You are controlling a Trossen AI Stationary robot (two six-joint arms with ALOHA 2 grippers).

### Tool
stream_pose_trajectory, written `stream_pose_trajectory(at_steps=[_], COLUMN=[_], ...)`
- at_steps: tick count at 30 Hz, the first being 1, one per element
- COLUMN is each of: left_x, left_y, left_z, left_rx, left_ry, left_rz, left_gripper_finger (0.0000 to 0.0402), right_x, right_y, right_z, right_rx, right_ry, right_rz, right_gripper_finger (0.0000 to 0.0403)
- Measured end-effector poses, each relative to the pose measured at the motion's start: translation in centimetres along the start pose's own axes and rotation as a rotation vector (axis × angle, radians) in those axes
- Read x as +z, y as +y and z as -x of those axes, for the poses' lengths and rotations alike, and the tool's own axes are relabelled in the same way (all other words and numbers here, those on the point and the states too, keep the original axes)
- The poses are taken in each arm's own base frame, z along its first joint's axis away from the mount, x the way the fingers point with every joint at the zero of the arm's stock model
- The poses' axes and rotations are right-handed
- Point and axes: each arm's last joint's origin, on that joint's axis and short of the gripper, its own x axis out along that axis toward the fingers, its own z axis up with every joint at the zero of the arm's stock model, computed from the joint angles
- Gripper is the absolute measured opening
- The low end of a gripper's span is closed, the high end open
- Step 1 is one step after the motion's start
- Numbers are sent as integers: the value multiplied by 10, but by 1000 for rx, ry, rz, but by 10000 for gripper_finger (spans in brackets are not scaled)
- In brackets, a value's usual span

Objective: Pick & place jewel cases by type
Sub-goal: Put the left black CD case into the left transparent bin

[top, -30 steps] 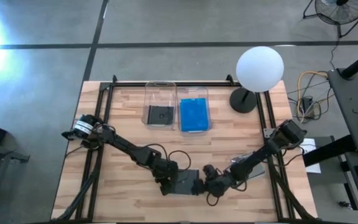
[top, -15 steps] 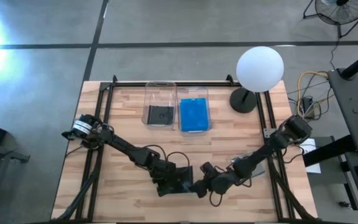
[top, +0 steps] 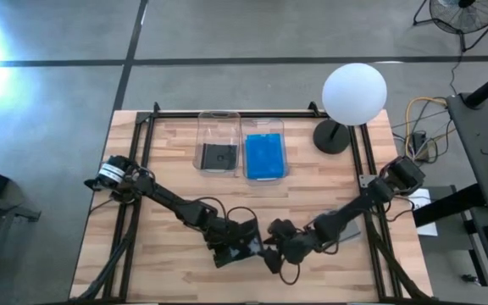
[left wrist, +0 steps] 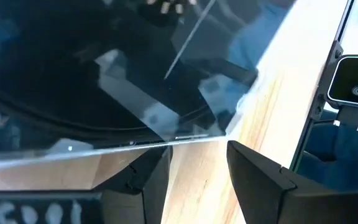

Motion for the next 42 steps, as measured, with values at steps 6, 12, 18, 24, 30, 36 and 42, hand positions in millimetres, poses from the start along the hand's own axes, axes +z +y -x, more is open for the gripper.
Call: stream_pose_trajectory(at_steps=[6,12,18,24,30,36,42], left_x=[0,-1,-1,-1,-1,-3,-2], left_y=[1,2,2,1,1,-4,-5], left_z=[0,0,-1,0,0,3,5], left_rx=[1,5,2,0,8,62,86], left_ry=[4,17,17,13,8,-81,-121], left_rz=[2,7,6,-12,-48,-100,-102], left_gripper_finger=[149,149,149,149,149,149,149], right_x=[8,16,20,25,22,15,18], right_y=[-2,-5,1,4,0,-2,-4], right_z=[-2,-5,-7,-7,-13,-23,-24], right_rx=[-21,3,77,108,99,117,115], right_ry=[-18,-55,-91,-125,-68,9,-1], right_rz=[2,-345,-584,-599,-606,-585,-575], right_gripper_finger=[246,246,244,244,235,179,118])
